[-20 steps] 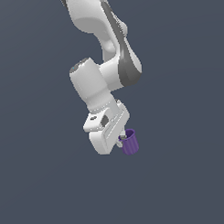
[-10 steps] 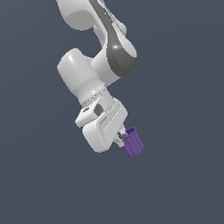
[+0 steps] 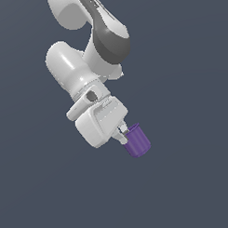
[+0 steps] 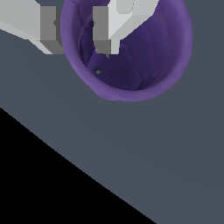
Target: Pick up the object and move it to a goal position.
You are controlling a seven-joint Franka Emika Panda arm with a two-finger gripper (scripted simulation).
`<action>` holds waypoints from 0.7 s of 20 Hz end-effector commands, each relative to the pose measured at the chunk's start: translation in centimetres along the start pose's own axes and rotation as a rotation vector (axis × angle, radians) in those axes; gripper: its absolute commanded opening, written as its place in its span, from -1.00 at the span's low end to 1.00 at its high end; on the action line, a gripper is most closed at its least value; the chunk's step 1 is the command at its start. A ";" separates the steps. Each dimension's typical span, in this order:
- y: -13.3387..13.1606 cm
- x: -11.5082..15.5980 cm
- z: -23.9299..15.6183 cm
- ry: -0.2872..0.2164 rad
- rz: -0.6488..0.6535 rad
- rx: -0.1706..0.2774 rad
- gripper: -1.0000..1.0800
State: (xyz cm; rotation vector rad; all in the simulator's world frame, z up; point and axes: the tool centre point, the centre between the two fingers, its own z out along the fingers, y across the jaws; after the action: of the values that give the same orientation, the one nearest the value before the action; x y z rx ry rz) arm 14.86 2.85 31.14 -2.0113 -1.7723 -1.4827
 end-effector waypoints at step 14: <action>1.5 2.0 -1.5 0.100 -0.072 -0.037 -1.00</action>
State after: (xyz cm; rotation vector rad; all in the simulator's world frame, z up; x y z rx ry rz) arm 14.93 2.78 34.00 -1.8755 -1.8072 -1.6169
